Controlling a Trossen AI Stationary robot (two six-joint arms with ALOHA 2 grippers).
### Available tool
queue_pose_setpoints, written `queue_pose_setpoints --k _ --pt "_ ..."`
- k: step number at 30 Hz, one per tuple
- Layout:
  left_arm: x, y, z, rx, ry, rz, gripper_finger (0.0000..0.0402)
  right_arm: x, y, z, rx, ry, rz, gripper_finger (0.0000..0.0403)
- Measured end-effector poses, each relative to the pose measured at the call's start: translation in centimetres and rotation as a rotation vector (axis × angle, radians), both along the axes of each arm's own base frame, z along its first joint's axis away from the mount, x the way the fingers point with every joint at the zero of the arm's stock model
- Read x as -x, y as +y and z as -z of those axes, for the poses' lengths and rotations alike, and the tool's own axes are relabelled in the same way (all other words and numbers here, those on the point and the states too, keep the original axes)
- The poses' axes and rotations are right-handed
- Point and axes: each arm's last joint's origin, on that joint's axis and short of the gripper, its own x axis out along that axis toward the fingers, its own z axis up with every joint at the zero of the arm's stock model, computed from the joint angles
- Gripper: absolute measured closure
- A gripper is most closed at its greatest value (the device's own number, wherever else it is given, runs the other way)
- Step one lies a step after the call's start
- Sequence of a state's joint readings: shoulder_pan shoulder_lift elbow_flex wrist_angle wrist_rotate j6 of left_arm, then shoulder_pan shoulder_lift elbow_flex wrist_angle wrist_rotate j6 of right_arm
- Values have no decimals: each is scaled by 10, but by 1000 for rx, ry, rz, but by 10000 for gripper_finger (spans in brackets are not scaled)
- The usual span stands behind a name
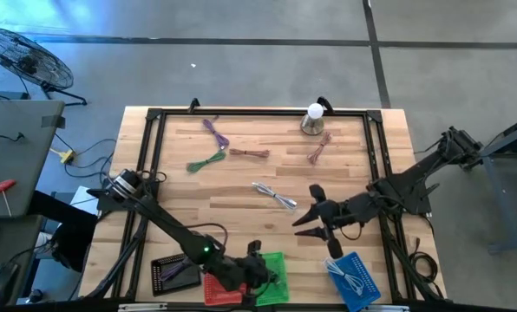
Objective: Pick & Place USB Port
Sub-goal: Put the right green charger cable into the green bin
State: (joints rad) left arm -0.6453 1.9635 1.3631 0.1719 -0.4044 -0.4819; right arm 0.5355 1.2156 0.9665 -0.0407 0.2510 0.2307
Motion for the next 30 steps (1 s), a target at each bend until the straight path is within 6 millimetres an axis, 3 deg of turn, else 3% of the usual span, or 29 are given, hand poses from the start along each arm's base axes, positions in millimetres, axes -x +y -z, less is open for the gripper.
queue_pose_setpoints --k 13,18,30 --pt "-5 -4 33 229 100 -167 392 5 9 2 34 8 -114 305" --pt "-4 -3 35 288 142 -213 391 6 9 3 49 24 -121 305" --pt "-2 -3 39 329 222 -172 256 7 8 6 64 53 -127 305"
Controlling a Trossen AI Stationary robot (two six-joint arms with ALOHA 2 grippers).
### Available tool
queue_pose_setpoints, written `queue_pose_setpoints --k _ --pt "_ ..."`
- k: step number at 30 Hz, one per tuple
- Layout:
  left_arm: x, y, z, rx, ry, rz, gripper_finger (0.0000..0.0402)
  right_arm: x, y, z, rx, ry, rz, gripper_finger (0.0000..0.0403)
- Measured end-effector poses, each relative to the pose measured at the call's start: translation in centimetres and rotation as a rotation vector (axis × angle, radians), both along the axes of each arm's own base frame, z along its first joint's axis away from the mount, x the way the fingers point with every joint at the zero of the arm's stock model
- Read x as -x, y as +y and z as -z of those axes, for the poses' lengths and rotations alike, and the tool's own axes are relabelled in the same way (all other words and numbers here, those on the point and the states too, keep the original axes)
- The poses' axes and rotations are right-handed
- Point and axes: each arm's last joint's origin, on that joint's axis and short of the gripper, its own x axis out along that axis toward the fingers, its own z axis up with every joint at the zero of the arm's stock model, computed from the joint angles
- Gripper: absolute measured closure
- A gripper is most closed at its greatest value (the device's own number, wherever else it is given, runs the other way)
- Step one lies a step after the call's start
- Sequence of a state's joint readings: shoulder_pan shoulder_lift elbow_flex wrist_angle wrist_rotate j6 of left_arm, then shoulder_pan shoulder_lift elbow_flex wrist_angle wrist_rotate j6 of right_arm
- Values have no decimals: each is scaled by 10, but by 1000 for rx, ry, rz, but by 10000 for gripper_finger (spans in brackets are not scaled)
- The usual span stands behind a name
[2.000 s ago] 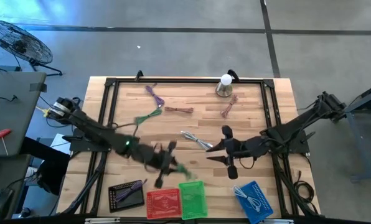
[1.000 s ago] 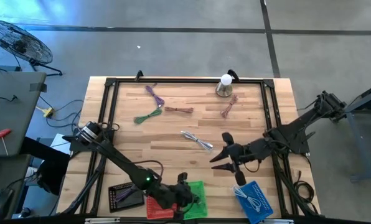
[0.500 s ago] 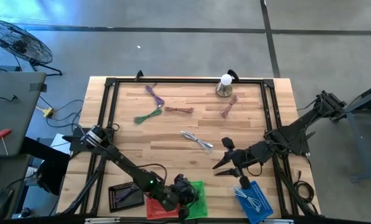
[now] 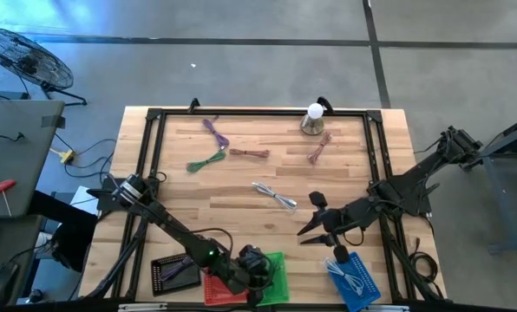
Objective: Pick & Place USB Port
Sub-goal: Put the right green charger cable into the green bin, then put the left pink charger cable into the red bin
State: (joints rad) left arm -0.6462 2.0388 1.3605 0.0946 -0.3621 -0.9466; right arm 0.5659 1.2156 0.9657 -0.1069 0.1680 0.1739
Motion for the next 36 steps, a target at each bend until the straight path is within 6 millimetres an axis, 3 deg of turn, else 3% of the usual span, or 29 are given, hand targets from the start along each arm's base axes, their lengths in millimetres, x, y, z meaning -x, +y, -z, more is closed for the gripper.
queue_pose_setpoints --k 15,25,28,31,36 --pt "-13 22 -7 134 96 130 240 2 -5 8 88 55 62 305" --pt "4 34 -25 117 230 98 239 1 -8 10 146 57 109 305" --pt "11 37 -36 104 241 86 239 4 -22 19 339 125 232 305" --pt "19 41 -47 70 235 53 239 7 -48 29 510 259 370 305" --pt "35 56 -69 -42 243 -26 239 4 -99 41 482 506 443 305"
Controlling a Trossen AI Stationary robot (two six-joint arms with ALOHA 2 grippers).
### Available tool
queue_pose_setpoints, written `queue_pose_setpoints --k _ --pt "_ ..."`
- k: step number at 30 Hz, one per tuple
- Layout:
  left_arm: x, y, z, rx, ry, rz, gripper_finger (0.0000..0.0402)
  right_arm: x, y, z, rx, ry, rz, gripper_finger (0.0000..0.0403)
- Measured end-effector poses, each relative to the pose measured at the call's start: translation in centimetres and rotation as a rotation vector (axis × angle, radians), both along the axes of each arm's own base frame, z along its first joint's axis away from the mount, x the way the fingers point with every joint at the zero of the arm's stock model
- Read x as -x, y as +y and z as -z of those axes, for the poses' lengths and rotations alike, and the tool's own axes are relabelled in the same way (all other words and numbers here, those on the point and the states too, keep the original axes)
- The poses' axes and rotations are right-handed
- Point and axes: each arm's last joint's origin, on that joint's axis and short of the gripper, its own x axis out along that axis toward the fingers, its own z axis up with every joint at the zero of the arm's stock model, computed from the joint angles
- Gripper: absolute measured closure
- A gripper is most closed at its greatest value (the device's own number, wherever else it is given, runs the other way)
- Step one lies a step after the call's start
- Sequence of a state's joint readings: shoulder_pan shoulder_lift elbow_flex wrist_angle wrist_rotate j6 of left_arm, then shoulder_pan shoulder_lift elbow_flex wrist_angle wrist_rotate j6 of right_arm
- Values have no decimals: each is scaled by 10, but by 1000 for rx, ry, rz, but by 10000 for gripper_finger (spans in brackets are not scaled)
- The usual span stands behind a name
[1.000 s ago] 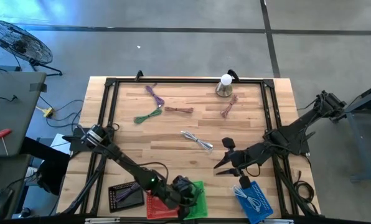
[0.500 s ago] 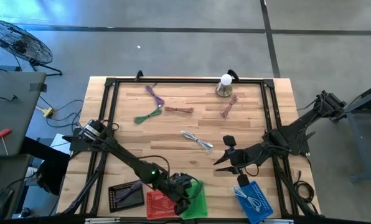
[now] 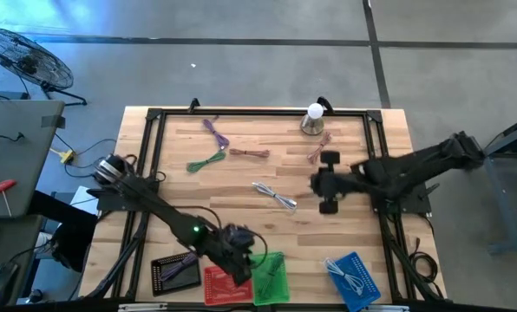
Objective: Pick & Place USB Port
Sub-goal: Put the left pink charger cable into the red bin
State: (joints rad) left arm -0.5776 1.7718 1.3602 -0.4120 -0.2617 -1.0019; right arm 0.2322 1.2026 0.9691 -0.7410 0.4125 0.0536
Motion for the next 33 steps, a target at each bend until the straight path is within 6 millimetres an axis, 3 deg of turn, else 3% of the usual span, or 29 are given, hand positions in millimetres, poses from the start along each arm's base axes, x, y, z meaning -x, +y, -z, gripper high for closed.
queue_pose_setpoints --k 5,10,13,18,23,28,33 --pt "24 22 -30 -180 -25 -109 239 -4 -59 2 -154 31 113 305" --pt "53 48 -57 -397 -59 -259 239 0 -125 7 -357 -46 400 305" --pt "69 61 -65 -484 -25 -302 239 -4 -144 14 -408 -63 388 305" --pt "82 81 -66 -644 71 -339 239 -40 -143 27 -444 -151 178 305" --pt "75 104 -63 -741 206 -234 239 -71 -127 27 -491 -133 65 305" --pt "61 142 -61 -801 351 -52 239 -81 -102 10 -476 -107 -37 305" --pt "47 193 -62 -819 416 70 239 -72 -70 -24 -480 -145 -129 305"
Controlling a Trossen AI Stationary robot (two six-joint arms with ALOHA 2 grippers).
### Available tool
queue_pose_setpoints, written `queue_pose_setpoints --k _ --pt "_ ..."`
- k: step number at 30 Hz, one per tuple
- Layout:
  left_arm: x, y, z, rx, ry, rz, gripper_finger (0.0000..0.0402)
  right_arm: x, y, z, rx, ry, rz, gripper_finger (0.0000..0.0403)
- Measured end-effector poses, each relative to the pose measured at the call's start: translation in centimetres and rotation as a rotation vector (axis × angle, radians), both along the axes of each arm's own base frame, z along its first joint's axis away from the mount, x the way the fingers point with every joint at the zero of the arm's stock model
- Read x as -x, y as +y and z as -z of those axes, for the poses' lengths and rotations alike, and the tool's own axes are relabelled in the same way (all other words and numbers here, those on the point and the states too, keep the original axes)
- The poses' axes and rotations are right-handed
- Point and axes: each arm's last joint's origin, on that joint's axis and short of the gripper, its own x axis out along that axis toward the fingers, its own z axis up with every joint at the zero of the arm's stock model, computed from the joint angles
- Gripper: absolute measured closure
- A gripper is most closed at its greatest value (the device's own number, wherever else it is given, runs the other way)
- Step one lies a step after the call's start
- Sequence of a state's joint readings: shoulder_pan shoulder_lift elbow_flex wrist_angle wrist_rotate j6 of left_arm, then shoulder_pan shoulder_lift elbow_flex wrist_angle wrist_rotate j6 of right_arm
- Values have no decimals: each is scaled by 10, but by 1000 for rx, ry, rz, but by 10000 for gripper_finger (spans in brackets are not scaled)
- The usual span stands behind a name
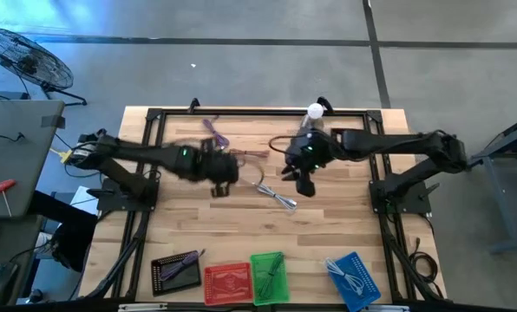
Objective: Pick & Place USB Port
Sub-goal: Put the left pink charger cable into the red bin
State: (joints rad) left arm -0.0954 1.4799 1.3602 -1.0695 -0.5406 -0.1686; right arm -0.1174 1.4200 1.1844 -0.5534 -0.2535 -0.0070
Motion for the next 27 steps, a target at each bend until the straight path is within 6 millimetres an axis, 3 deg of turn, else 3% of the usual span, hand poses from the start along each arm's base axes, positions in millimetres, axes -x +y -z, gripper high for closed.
queue_pose_setpoints --k 7,11,19,23,27 --pt "-22 74 -7 170 -164 191 239 40 46 -41 5 -123 -159 305" --pt "-24 113 6 224 -147 215 239 66 64 -57 32 -163 -202 305" --pt "-42 176 72 358 -52 222 239 96 78 -69 126 -182 -182 305" --pt "-52 192 104 381 -25 219 239 99 79 -67 157 -159 -166 305" --pt "-55 195 123 422 27 242 239 99 78 -66 175 -148 -144 305"
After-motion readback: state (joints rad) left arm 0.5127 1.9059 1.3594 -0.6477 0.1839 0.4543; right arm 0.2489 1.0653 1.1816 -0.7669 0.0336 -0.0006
